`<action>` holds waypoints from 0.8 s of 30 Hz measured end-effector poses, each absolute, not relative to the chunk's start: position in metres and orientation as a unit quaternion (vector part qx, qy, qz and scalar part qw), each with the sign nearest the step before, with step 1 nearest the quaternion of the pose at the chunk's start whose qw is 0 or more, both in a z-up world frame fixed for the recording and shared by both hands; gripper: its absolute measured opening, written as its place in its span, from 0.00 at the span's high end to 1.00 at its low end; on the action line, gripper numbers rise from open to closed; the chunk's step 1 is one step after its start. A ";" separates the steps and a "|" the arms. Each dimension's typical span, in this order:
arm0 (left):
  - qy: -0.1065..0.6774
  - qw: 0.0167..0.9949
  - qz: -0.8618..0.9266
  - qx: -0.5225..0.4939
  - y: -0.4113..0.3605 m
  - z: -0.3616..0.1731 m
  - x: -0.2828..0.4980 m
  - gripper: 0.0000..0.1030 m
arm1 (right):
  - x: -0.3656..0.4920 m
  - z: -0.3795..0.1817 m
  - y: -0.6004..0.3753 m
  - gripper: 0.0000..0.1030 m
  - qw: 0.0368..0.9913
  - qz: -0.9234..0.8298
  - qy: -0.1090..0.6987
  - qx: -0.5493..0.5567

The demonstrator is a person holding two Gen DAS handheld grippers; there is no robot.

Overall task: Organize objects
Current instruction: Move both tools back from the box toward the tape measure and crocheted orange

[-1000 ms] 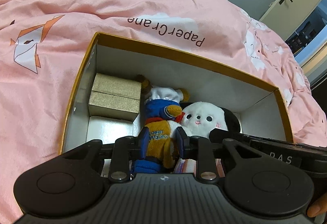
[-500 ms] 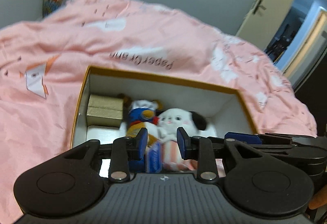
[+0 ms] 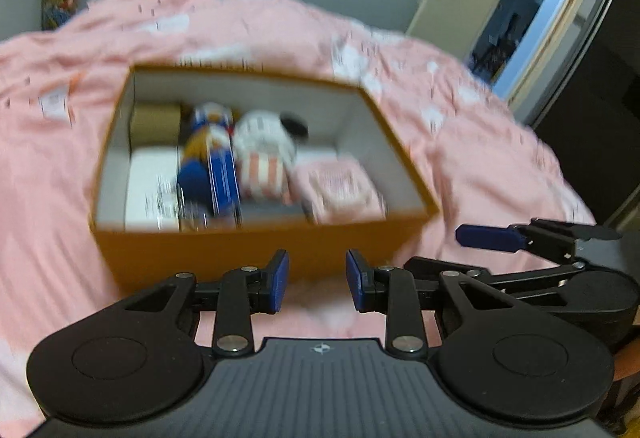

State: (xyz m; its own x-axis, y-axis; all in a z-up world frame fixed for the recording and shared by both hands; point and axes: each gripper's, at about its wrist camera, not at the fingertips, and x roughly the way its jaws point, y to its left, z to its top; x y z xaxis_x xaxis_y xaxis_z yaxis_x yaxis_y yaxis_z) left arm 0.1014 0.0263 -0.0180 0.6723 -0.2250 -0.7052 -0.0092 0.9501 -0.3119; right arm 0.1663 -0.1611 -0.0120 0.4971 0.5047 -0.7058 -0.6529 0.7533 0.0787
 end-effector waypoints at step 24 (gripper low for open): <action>0.558 0.807 -0.181 -0.073 -0.041 -0.073 0.054 0.67 | 0.094 -0.069 -0.221 0.46 0.797 0.297 0.501 -0.162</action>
